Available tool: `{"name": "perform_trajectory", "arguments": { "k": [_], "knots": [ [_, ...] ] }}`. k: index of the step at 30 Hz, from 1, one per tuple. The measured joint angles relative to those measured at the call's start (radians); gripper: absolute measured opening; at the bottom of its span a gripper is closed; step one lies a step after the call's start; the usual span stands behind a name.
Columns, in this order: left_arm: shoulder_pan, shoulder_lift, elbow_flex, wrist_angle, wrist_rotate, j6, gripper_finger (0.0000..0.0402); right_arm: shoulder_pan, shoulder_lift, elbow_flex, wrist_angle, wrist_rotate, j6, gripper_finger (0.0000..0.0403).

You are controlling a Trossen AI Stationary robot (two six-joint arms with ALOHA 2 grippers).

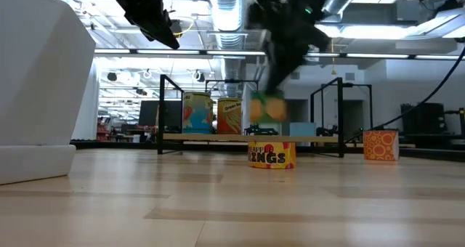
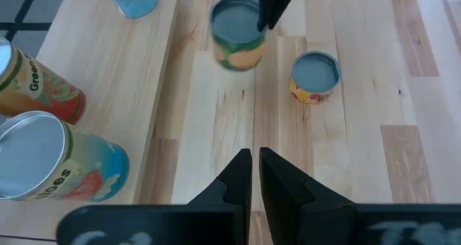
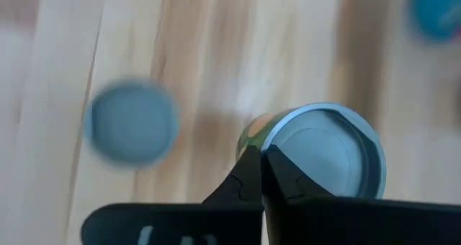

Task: Pick and place cans onto a shelf
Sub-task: Put the canned peaches on the shelf

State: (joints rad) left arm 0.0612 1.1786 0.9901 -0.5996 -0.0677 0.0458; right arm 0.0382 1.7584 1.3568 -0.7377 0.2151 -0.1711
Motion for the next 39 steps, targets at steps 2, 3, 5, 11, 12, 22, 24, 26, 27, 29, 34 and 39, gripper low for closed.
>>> {"name": "perform_trajectory", "arguments": {
  "k": [2, 3, 5, 11, 12, 22, 24, 26, 27, 29, 34, 39],
  "knots": [
    [0.0, 0.0, 0.0, -0.002, 0.0, 0.006, 0.0018, -0.021, 0.0, 0.036, 0.008, 0.008, -0.033, 0.0005],
    [0.0, 0.0, 0.0, -0.005, 0.0, 0.009, 0.0018, -0.036, 0.001, 0.053, 0.002, 0.007, -0.049, 0.0005],
    [0.0, 0.0, 0.0, -0.013, 0.0, 0.01, 0.0018, -0.077, 0.0, 0.079, -0.006, 0.006, -0.088, 0.0005],
    [0.0, 0.0, 0.0, -0.018, -0.001, 0.013, 0.0018, -0.247, 0.001, 0.082, 0.004, -0.096, -0.182, 0.0005],
    [0.0, 0.0, 0.0, -0.018, -0.001, 0.013, 0.0018, -0.278, 0.0, 0.082, 0.008, -0.12, -0.194, 0.0005],
    [0.0, 0.0, 0.0, -0.017, -0.077, 0.041, 0.0018, -0.509, 0.017, 0.079, 0.103, -0.303, -0.335, 0.0006],
    [0.0, 0.0, 0.0, -0.016, -0.079, 0.041, 0.0018, -0.536, 0.037, 0.082, 0.146, -0.321, -0.342, 0.0004],
    [0.0, 0.0, 0.0, -0.015, -0.079, 0.041, 0.0018, -0.559, 0.054, 0.076, 0.148, -0.332, -0.351, 0.0005],
    [0.0, 0.0, 0.0, -0.015, -0.079, 0.04, 0.0018, -0.569, 0.061, 0.074, 0.147, -0.336, -0.355, 0.0006],
    [0.0, 0.0, 0.0, -0.015, -0.079, 0.04, 0.0018, -0.574, 0.078, 0.081, 0.206, -0.339, -0.359, 0.0009],
    [0.0, 0.0, 0.0, -0.015, -0.079, 0.039, 0.0018, -0.589, 0.101, 0.08, 0.211, -0.349, -0.364, 0.0006],
    [0.0, 0.0, 0.0, -0.015, -0.079, 0.039, 0.0018, -0.603, 0.113, 0.08, 0.207, -0.348, -0.362, 0.0012]
  ]
}}
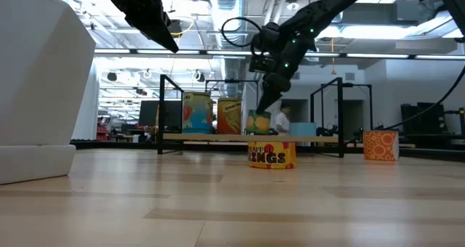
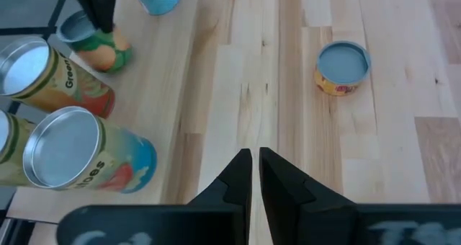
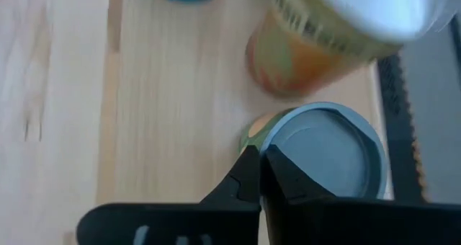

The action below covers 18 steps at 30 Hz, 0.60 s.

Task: Pick and place cans onto a shelf
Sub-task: Put the canned peaches on the shelf

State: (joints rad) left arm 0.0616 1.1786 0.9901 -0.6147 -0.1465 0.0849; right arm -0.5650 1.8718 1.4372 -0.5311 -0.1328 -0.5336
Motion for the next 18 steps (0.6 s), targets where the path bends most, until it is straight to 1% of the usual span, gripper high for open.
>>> {"name": "perform_trajectory", "arguments": {
  "k": [2, 7, 15, 18],
  "knots": [
    [0.0, 0.0, 0.0, 0.0, 0.0, 0.0, 0.0018, -0.006, 0.001, -0.003, -0.019, 0.004, 0.002, 0.0012],
    [0.0, 0.0, 0.0, 0.0, 0.0, -0.001, 0.0018, -0.011, 0.001, -0.002, 0.001, 0.007, 0.002, 0.0013],
    [0.0, 0.0, 0.0, -0.001, 0.0, -0.004, 0.0018, -0.028, 0.001, -0.002, -0.016, 0.01, 0.014, 0.0046],
    [0.0, 0.0, 0.0, -0.001, 0.0, -0.007, 0.0018, -0.027, 0.001, -0.002, -0.015, 0.01, 0.035, 0.0053]
  ]
}}
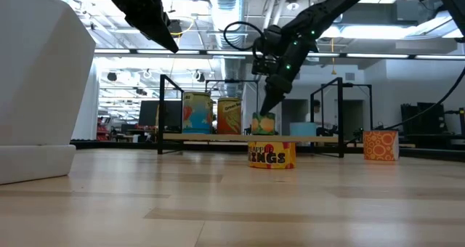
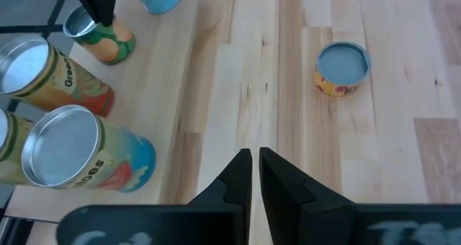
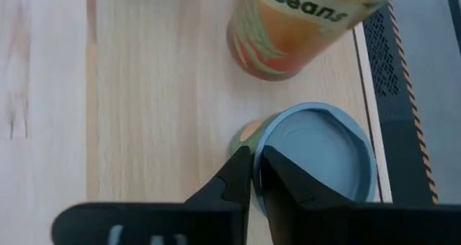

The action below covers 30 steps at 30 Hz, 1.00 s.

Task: Pick and place cans onto a shelf
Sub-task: Put the canned peaches on the shelf, then put the canned meat balls on the shelf

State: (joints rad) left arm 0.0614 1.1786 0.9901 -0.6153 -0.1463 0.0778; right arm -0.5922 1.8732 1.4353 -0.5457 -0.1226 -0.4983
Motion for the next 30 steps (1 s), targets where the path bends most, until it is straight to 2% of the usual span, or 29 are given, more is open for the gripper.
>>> {"name": "perform_trajectory", "arguments": {
  "k": [12, 17, 24, 30],
  "knots": [
    [0.0, 0.0, 0.0, 0.0, 0.0, -0.014, 0.0018, 0.007, 0.0, 0.0, 0.013, 0.002, -0.006, 0.0082],
    [0.0, 0.0, 0.0, 0.0, 0.0, -0.015, 0.0018, 0.018, -0.01, 0.04, -0.05, 0.077, -0.002, 0.0098],
    [0.0, 0.0, 0.0, 0.0, 0.0, -0.015, 0.0018, 0.1, -0.085, 0.207, -0.412, 0.071, 0.078, 0.0102],
    [0.0, 0.0, 0.0, 0.0, 0.0, -0.014, 0.0018, 0.235, -0.225, 0.227, -0.811, 0.067, 0.253, 0.0102]
  ]
}}
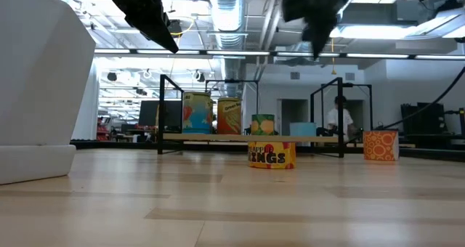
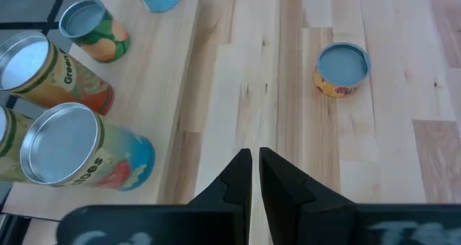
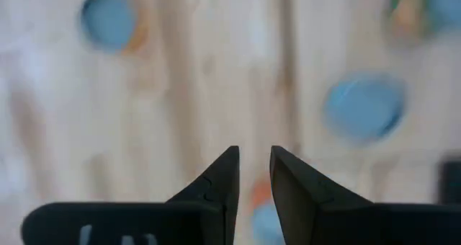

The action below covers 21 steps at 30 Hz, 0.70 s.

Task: Pick and place cans onto a shelf
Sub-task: Put the canned meat balls on the shelf

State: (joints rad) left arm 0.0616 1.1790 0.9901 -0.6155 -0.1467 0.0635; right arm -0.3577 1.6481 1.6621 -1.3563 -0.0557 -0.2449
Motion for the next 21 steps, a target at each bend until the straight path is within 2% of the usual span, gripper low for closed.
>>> {"name": "perform_trajectory", "arguments": {
  "k": [2, 7, 13, 17, 21],
  "knots": [
    [0.0, 0.0, 0.0, 0.0, 0.0, 0.006, 0.0018, 0.045, -0.041, -0.008, -0.08, 0.001, 0.092, 0.0101],
    [0.0, 0.002, 0.0, 0.0, 0.0, 0.033, 0.0018, 0.14, -0.176, -0.141, -0.042, 0.045, 0.253, 0.0098],
    [0.0, 0.002, -0.031, 0.005, 0.0, 0.022, 0.0018, 0.204, -0.364, -0.484, 0.1, 0.318, 0.481, 0.0097],
    [0.0, 0.002, -0.044, 0.007, 0.0, 0.004, 0.0018, 0.199, -0.46, -0.695, 0.26, 0.338, 0.569, 0.0098],
    [0.0, 0.002, -0.044, 0.011, 0.0, -0.021, 0.0018, 0.175, -0.496, -0.82, 0.32, 0.342, 0.638, 0.0098]
  ]
}}
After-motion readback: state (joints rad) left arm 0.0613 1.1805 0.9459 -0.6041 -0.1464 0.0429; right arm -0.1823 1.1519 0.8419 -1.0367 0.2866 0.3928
